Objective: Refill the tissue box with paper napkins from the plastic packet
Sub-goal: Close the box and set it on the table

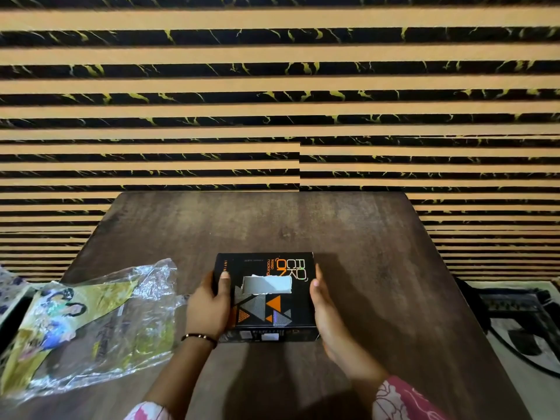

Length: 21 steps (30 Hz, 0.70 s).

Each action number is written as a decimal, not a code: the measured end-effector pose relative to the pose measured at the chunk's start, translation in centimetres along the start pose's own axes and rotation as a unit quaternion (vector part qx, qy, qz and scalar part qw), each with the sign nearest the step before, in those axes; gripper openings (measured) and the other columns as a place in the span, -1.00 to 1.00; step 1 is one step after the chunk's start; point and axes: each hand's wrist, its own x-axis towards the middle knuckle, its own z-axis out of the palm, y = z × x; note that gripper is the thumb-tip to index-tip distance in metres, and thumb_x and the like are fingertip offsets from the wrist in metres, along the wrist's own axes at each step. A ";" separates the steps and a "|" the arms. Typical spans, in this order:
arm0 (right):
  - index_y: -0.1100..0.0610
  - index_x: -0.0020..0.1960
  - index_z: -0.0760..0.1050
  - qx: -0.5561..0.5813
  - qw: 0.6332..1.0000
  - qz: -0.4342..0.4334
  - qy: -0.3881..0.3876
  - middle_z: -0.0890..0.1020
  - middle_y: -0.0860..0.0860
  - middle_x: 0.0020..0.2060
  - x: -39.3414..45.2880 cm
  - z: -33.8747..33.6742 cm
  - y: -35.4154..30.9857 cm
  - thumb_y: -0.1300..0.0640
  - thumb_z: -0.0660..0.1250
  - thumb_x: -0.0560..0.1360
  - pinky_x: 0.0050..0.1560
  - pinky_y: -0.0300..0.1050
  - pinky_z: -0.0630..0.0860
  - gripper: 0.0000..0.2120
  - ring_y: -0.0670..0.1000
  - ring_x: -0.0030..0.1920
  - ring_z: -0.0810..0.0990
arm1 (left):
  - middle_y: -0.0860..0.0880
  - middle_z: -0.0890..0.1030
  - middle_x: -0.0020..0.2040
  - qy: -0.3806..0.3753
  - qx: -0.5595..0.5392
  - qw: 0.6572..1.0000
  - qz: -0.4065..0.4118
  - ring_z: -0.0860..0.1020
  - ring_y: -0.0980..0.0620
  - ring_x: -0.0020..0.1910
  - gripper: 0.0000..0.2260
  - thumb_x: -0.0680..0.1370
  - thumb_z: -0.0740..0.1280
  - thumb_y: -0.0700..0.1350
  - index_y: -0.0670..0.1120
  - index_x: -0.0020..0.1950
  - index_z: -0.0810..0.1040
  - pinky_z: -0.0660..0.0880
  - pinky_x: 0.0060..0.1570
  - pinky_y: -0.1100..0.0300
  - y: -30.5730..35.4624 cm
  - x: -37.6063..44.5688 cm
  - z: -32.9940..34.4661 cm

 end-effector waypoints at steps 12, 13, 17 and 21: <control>-0.13 0.49 -0.25 -0.355 0.922 -0.151 -0.035 -0.18 -0.21 0.51 -2.7 -3.5 -0.2 -0.21 0.27 0.44 0.47 -0.11 -0.09 -0.13 -0.16 0.50 -0.18 | -0.04 0.30 0.46 -0.058 -0.089 0.994 0.035 0.27 0.05 0.42 -0.34 0.47 0.21 0.17 -0.08 0.49 0.14 0.23 0.40 0.09 -1.2 -3.8 0.2; -0.11 0.48 -0.32 -0.430 0.883 -0.181 -0.053 -0.28 -0.23 0.48 -3.2 -3.5 0.0 -0.27 0.23 0.42 0.43 -0.16 -0.17 -0.10 -0.17 0.47 -0.29 | -0.03 0.26 0.47 -0.065 -0.058 0.994 0.063 0.24 0.07 0.43 -0.28 0.44 0.21 0.20 -0.08 0.51 0.10 0.20 0.39 0.14 -1.4 -4.4 0.4; -0.01 0.49 -0.34 -0.533 0.826 -0.179 -0.050 -0.37 -0.19 0.45 -2.3 -3.0 -0.1 -0.13 0.22 0.51 0.40 -0.19 -0.23 -0.16 -0.12 0.47 -0.33 | -0.06 0.20 0.49 -0.071 0.012 0.993 0.090 0.20 0.10 0.42 -0.19 0.38 0.26 0.18 -0.09 0.52 0.04 0.20 0.27 0.24 -1.4 -3.3 1.3; -0.01 0.52 -0.25 -0.557 0.811 -0.176 -0.023 -0.34 -0.14 0.45 0.9 -2.0 -1.3 -0.12 0.23 0.50 0.50 -0.09 -0.11 -0.18 -0.12 0.46 -0.30 | -0.09 0.25 0.47 -0.074 -0.007 0.994 0.074 0.26 0.00 0.42 -0.18 0.35 0.31 0.15 -0.11 0.51 0.08 0.26 0.34 0.16 -0.7 0.6 1.7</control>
